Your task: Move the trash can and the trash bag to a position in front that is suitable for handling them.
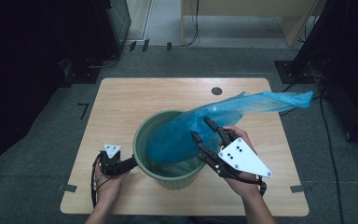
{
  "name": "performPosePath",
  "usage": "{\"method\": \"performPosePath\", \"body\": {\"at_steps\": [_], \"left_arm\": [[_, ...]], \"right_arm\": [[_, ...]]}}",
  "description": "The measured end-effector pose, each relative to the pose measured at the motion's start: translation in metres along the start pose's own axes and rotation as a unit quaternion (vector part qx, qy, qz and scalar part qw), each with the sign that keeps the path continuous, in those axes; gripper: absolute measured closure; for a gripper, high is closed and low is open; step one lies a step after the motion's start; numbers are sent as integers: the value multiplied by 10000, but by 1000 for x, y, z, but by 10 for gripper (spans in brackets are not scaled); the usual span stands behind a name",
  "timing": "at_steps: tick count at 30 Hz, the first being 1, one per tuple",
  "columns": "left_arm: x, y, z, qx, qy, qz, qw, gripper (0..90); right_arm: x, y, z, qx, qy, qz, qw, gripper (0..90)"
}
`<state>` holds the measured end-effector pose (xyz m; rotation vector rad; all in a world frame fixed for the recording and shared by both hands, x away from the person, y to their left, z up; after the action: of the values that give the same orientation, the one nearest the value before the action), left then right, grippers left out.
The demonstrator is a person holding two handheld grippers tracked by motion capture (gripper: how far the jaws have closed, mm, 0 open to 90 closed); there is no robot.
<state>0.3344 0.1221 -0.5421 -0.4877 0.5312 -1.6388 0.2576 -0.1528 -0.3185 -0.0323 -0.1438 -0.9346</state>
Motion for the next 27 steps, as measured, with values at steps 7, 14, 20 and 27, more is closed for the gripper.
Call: {"method": "performPosePath", "body": {"at_steps": [7,14,20,27], "left_arm": [[2,-41,44,838,-15,45,9965,162],[11,-83,80,1544,23,-97,9880,162],[43,-125,116,2208,89,-732,9725,162],[92,-153,141,2585,530,-2413,9339,162]], "right_arm": [[-9,13,-5,-176,11,217,9996,530],[-19,23,-3,-229,-68,477,9986,581],[-34,32,1,-182,-151,763,9968,612],[-37,33,11,46,-48,819,9966,594]]}}
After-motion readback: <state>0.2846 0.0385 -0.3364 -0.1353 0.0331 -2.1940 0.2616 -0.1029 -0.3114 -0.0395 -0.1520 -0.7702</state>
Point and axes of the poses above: each handheld gripper's, and its own axes: y roughly forward along the jaws, z roughly out of its top, x roughly to its right, the point moved 8 cm from there along y, roughly forward along the jaws, and after that the axes turned 4 degrees about z, right-handed, at the moved point
